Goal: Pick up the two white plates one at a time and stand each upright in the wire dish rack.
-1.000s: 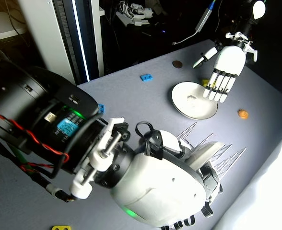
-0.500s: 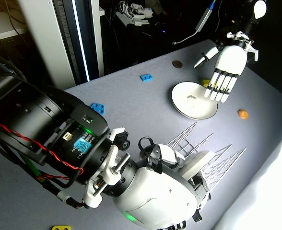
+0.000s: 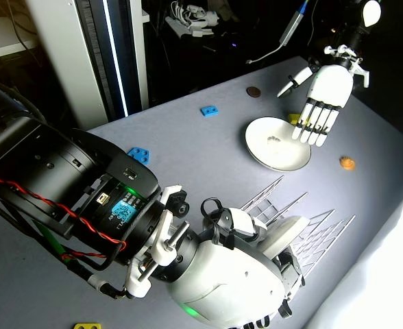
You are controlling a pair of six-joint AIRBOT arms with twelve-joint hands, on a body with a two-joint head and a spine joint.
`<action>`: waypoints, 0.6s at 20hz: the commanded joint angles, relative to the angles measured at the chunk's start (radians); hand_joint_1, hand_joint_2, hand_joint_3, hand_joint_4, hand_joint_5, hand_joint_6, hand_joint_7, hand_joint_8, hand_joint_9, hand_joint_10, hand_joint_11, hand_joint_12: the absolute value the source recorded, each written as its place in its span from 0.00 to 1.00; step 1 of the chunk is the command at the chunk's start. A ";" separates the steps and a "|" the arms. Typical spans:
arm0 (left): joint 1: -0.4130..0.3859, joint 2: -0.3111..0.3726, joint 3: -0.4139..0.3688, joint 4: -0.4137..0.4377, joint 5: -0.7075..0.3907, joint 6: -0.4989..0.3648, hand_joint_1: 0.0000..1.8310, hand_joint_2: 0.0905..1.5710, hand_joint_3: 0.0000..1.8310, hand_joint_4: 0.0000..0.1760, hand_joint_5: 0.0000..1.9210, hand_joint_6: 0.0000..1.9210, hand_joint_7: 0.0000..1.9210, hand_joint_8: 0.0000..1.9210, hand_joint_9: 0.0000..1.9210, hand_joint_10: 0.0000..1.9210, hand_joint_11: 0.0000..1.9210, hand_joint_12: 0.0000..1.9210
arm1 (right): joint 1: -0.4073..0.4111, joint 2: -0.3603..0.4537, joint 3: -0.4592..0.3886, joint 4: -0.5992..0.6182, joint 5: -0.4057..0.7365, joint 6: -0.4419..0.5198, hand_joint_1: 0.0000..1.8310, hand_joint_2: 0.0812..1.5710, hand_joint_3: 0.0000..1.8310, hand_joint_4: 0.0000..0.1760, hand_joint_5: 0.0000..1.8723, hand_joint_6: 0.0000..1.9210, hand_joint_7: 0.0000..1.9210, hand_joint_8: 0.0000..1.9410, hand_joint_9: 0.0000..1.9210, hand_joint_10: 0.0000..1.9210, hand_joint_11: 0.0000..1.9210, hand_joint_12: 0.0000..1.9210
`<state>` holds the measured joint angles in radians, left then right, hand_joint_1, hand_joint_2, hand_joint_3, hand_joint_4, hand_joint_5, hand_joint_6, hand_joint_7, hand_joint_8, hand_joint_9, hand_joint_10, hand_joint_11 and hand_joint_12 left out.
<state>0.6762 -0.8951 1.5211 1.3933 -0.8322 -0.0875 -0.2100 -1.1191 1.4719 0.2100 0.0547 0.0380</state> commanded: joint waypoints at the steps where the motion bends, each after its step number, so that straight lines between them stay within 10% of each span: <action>1: -0.003 0.003 0.009 -0.055 -0.029 -0.004 0.00 0.67 0.00 0.00 0.00 0.00 0.00 0.00 0.00 0.00 0.00 0.00 | 0.005 0.008 0.008 0.018 0.106 0.017 0.75 0.71 0.00 0.00 0.46 0.59 0.50 0.53 0.46 0.61 0.42 0.57; 6: -0.003 0.005 0.012 -0.056 -0.029 -0.004 0.00 0.67 0.00 0.00 0.00 0.00 0.00 0.00 0.00 0.00 0.00 0.00 | 0.000 0.011 0.007 0.018 0.107 0.017 0.74 0.72 0.00 0.00 0.42 0.64 0.48 0.54 0.44 0.65 0.38 0.61; 8: -0.003 0.005 0.013 -0.056 -0.029 -0.004 0.00 0.67 0.00 0.00 0.00 0.00 0.00 0.00 0.00 0.00 0.00 0.00 | 0.000 0.011 0.006 0.018 0.107 0.014 0.66 0.73 0.00 0.00 0.42 0.66 0.49 0.55 0.47 0.26 0.36 0.59; 10: -0.002 0.005 0.013 -0.056 -0.029 -0.005 0.00 0.67 0.00 0.00 0.00 0.00 0.00 0.00 0.00 0.00 0.00 0.00 | 0.001 0.013 0.002 0.018 0.112 0.008 0.63 0.72 0.00 0.00 0.47 0.59 0.50 0.16 0.50 0.13 0.34 0.58; 12: -0.002 0.004 0.013 -0.056 -0.029 -0.006 0.00 0.67 0.00 0.00 0.00 0.00 0.00 0.00 0.00 0.00 0.00 0.00 | 0.001 0.018 -0.007 0.018 0.129 0.003 0.67 0.64 0.00 0.00 0.43 0.17 0.51 0.05 0.50 0.07 0.31 0.57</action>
<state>0.6781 -0.8951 1.5253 1.3937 -0.8314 -0.0883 -0.2115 -1.1103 1.4578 0.2127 0.0635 0.0280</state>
